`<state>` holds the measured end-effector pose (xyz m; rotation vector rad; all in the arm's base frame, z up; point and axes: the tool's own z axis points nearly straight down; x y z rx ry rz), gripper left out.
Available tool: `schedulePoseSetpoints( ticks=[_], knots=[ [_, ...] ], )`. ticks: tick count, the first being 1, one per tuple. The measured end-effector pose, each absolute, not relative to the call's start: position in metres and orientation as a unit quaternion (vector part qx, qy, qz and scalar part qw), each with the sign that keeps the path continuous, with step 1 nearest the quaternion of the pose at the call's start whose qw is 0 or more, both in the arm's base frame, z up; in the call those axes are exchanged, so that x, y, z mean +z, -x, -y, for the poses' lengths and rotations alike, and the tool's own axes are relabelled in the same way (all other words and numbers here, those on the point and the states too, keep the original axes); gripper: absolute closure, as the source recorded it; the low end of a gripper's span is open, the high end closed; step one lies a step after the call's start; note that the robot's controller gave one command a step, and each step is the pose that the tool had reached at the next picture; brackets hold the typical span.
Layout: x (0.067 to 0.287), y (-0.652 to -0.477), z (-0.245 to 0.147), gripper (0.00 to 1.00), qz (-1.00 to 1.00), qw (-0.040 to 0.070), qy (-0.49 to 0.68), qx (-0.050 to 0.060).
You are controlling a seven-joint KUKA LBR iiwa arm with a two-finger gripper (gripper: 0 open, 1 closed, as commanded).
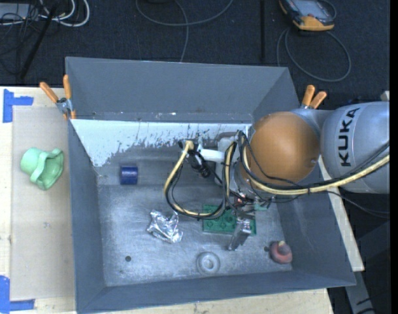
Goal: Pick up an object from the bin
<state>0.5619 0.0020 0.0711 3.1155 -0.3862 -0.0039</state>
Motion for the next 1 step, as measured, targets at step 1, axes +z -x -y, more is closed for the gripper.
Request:
schedulePoseSetpoints(
  ticks=[1],
  knots=[
    [0.0712, -0.5836, -0.0220, 0.00, 0.182, 0.004, -0.983, -0.006]
  ],
)
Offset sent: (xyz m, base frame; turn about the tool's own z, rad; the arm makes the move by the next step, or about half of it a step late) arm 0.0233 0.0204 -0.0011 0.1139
